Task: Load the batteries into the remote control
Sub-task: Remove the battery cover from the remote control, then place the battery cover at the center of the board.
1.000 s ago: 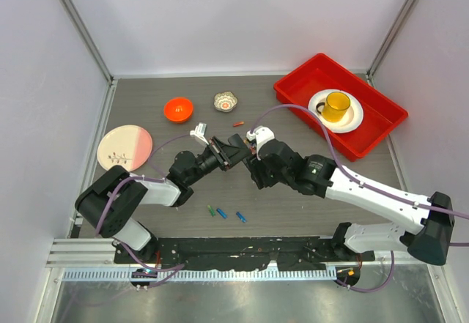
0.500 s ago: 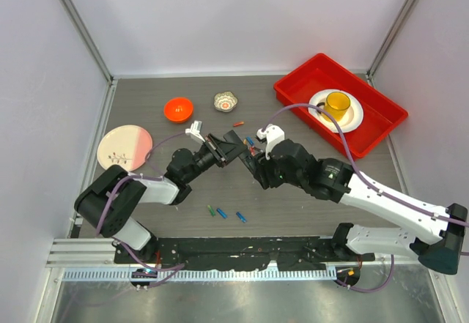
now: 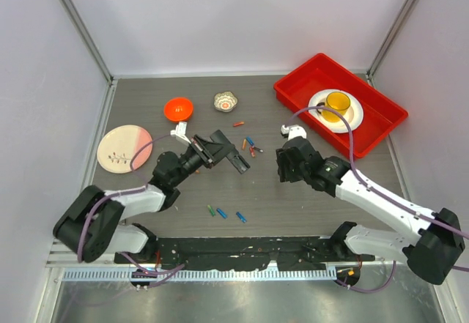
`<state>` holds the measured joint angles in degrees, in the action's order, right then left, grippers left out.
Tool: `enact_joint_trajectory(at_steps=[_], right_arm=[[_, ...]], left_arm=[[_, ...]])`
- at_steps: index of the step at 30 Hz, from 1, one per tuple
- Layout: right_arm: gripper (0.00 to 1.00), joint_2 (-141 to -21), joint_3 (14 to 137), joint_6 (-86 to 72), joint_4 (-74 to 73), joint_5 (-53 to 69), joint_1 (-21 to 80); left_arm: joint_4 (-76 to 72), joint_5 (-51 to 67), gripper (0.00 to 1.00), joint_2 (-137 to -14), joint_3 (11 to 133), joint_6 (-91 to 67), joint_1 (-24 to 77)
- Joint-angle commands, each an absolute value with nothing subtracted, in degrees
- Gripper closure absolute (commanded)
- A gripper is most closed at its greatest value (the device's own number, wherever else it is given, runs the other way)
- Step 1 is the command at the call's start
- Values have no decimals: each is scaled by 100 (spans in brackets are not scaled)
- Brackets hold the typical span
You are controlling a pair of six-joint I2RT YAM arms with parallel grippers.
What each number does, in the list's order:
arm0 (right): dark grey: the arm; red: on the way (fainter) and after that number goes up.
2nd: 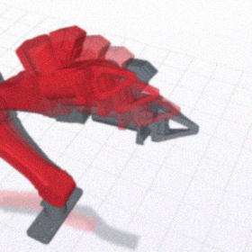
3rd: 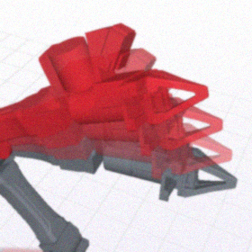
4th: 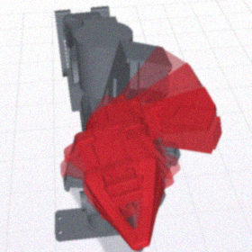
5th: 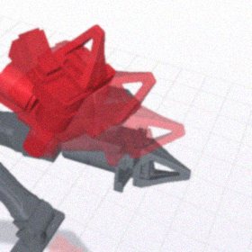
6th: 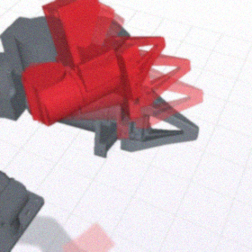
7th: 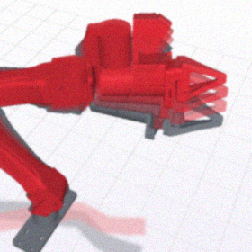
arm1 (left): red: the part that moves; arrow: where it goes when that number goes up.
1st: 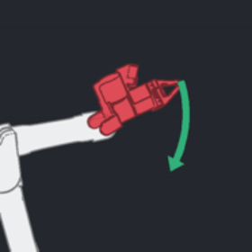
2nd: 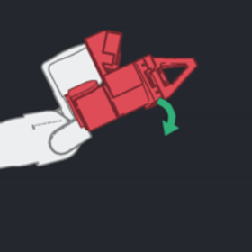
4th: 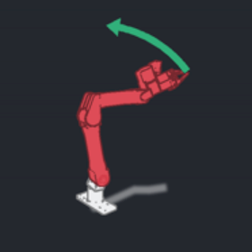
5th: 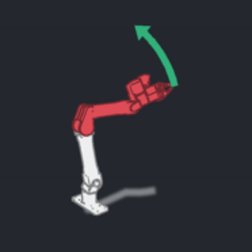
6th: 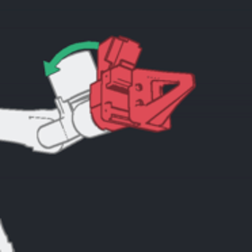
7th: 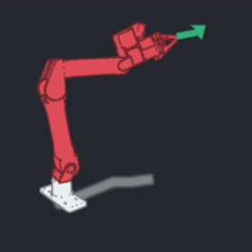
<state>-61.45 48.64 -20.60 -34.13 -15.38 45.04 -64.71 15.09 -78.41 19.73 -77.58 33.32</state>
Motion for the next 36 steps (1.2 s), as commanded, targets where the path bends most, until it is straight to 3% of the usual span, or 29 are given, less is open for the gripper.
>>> enact_joint_trajectory(at_steps=[1, 9, 19, 21, 27, 30, 36], right_arm=[[63, -6354, 4457, -2381, -2691, -1484, 4061], [63, -7688, 4342, -2584, -2145, -1460, 3262], [62, -8393, 4368, -2522, -2101, -1564, 2918], [59, -8455, 4386, -2523, -2109, -1538, 2918], [34, -8534, 4333, -2566, -2179, -1538, 2918], [28, -8385, 4333, -2610, -2215, -1573, 2927], [24, -7471, 4438, -2532, -1680, -1555, 3260]], left_arm=[[-5496, 2117, 100, -6945, 2082, -7480, 3156], [-3377, 2558, 100, -5433, 2127, -6654, 3111], [-2647, 2408, 100, -3920, 1714, -6311, 2909], [-2610, 2487, 100, -3858, 1731, -6276, 2883], [-2663, 2575, 100, -3928, 1749, -6267, 2865], [-2698, 2584, 100, -3990, 1749, -6284, 2865], [-2724, 2391, 100, -4025, 1670, -6372, 2865]])
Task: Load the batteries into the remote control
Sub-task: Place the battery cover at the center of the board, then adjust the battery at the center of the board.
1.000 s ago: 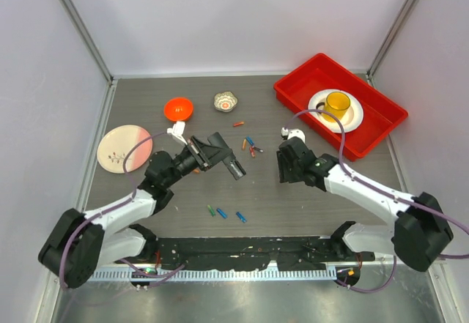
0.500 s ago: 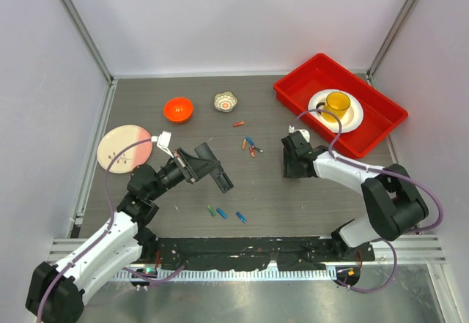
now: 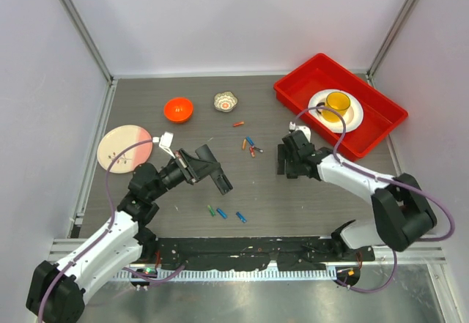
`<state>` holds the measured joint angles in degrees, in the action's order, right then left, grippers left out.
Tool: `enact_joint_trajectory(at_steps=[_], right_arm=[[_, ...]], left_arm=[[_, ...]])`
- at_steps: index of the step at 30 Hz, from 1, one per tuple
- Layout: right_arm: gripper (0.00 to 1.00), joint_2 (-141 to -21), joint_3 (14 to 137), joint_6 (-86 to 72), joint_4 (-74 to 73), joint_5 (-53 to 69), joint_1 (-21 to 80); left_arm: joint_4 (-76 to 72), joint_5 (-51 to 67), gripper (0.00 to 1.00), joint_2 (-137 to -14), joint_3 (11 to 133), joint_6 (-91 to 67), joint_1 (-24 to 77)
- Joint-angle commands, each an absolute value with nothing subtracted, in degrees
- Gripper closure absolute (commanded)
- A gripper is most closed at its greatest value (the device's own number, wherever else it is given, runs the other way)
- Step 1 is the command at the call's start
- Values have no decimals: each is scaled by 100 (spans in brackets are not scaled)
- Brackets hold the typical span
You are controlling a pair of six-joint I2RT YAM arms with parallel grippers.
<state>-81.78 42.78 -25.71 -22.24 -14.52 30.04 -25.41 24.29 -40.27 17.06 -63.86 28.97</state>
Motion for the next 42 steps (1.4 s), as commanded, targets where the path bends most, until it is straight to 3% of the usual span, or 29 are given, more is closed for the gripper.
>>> enact_joint_trajectory(at_steps=[1, 10, 14, 16, 42], right_arm=[[24, -7462, 4517, -2462, -1600, -1608, 3470], [28, -8761, 5360, -1759, -659, -2118, 3929], [45, -9316, 5783, -1303, -519, -2153, 3903], [47, -9561, 6002, -1205, -518, -2206, 3867], [47, -10643, 6557, -870, -668, -1643, 3771]], left_arm=[[-2794, 2304, 100, -4034, 1626, -6407, 2865], [-3357, 2083, 100, -4262, 1284, -6811, 2856], [-3454, 2206, 100, -4526, 1283, -6847, 2856], [-3481, 2259, 100, -4562, 1327, -6803, 2848], [-3041, 2347, 100, -4509, 1547, -6460, 2856]])
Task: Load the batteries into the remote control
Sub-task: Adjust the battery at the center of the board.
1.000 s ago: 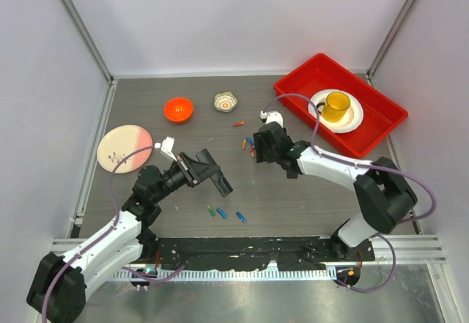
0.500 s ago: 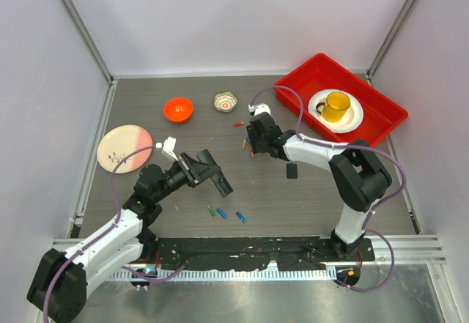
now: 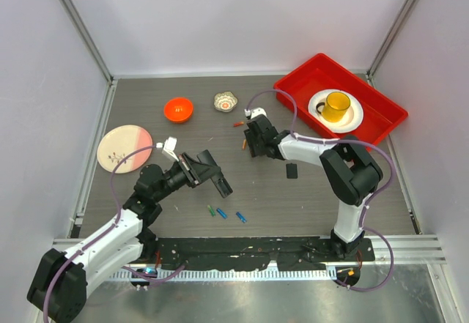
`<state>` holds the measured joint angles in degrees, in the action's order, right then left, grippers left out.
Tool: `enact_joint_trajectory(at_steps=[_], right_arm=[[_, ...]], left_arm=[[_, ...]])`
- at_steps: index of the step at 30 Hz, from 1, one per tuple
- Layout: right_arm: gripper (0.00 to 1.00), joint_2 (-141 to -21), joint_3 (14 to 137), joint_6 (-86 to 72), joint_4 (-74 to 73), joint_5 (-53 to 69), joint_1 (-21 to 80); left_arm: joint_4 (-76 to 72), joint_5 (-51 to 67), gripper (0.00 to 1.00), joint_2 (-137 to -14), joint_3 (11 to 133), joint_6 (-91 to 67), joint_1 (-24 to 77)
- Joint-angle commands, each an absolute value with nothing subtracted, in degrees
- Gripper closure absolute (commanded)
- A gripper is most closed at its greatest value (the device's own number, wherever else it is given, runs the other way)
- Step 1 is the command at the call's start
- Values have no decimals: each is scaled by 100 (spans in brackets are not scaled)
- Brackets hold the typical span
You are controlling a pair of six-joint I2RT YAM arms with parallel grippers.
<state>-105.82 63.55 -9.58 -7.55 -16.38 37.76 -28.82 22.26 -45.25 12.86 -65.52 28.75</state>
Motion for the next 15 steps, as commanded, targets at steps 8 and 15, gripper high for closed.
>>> enact_joint_trajectory(at_steps=[8, 15], right_arm=[[56, -10758, 6504, -958, -633, -1617, 3753], [66, -10705, 6390, -1046, -615, -1608, 3744]], left_arm=[[-3041, 2320, 100, -4474, 1485, -6460, 2856], [-3032, 2294, 100, -4456, 1485, -6451, 2848]])
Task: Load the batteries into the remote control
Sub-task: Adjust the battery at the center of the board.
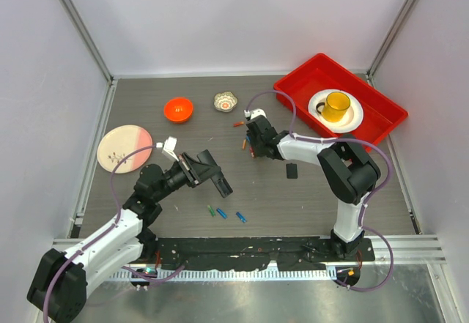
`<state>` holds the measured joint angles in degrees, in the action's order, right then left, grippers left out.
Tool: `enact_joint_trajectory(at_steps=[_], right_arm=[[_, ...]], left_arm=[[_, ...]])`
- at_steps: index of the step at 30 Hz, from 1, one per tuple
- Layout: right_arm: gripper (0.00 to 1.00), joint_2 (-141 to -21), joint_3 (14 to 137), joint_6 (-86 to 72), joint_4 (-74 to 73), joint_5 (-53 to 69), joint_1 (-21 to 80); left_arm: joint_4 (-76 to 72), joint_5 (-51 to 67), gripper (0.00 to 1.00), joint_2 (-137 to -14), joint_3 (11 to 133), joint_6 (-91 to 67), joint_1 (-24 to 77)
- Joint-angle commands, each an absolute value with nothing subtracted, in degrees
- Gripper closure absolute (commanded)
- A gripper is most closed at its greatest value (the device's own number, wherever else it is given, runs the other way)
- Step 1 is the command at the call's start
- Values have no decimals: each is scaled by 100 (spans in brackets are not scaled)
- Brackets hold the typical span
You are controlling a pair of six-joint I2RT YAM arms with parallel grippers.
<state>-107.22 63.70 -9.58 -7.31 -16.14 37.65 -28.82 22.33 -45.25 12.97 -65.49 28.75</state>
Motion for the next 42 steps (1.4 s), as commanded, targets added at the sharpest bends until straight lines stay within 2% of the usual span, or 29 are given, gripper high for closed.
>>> enact_joint_trajectory(at_steps=[1, 10, 26, 29, 30, 33, 38, 42], right_arm=[[67, -10696, 6346, -1072, -607, -1591, 3744], [71, -10600, 6117, -1222, -589, -1529, 3709], [70, -10679, 6117, -1275, -598, -1521, 3700], [74, -10705, 6143, -1283, -606, -1494, 3691], [82, -10731, 6152, -1292, -667, -1503, 3683], [95, -10819, 6275, -1283, -878, -1582, 3674], [99, -10426, 6240, -1511, -1160, -1898, 3683], [99, -9881, 6118, -2789, -1633, -2310, 3683]], left_arm=[[-3032, 2303, 100, -4456, 1477, -6451, 2848], [-3102, 2303, 100, -4482, 1477, -6513, 2848], [-3296, 2355, 100, -4579, 1424, -6600, 2848], [-3305, 2355, 100, -4579, 1415, -6609, 2848], [-3313, 2355, 100, -4579, 1406, -6609, 2856], [-3322, 2347, 100, -4553, 1389, -6609, 2856], [-3322, 2329, 100, -4491, 1397, -6618, 2856], [-3392, 2329, 100, -4535, 1406, -6618, 2848]])
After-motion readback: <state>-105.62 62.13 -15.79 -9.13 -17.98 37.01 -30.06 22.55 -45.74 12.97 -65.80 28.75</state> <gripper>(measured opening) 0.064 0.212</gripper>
